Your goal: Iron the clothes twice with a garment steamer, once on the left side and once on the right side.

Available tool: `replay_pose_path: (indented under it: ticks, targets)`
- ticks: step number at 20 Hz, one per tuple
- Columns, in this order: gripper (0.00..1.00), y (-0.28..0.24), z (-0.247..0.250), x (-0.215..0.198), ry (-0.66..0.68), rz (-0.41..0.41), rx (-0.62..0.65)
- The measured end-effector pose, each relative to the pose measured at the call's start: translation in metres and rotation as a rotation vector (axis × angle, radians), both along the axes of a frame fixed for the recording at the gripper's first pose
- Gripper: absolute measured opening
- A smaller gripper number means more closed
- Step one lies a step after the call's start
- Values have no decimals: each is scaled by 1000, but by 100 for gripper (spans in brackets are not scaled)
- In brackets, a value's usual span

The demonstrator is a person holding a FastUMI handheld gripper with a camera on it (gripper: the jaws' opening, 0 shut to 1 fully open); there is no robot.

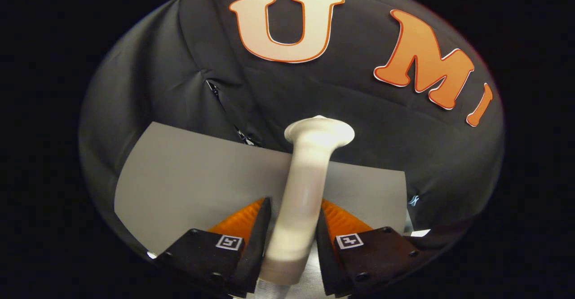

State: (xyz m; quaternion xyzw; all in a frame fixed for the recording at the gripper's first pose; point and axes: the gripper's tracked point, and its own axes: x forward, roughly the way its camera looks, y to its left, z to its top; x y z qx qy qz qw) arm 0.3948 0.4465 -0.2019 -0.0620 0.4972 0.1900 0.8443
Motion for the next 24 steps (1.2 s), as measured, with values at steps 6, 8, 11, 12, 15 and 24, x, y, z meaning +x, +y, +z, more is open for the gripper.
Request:
replay_pose_path:
  ticks: [6, 8, 11, 12, 15, 24]
  targets:
    - [44, -17, 13, -10, -100, -19, 21]
    - [44, -20, 25, -13, -137, -35, 57]
    - [43, -22, 51, -16, -220, -41, 119]
    - [43, -20, 57, -22, -240, -28, 139]
    - [43, -16, 81, -46, -326, 18, 187]
    - [43, -40, 176, -154, -558, 90, 385]
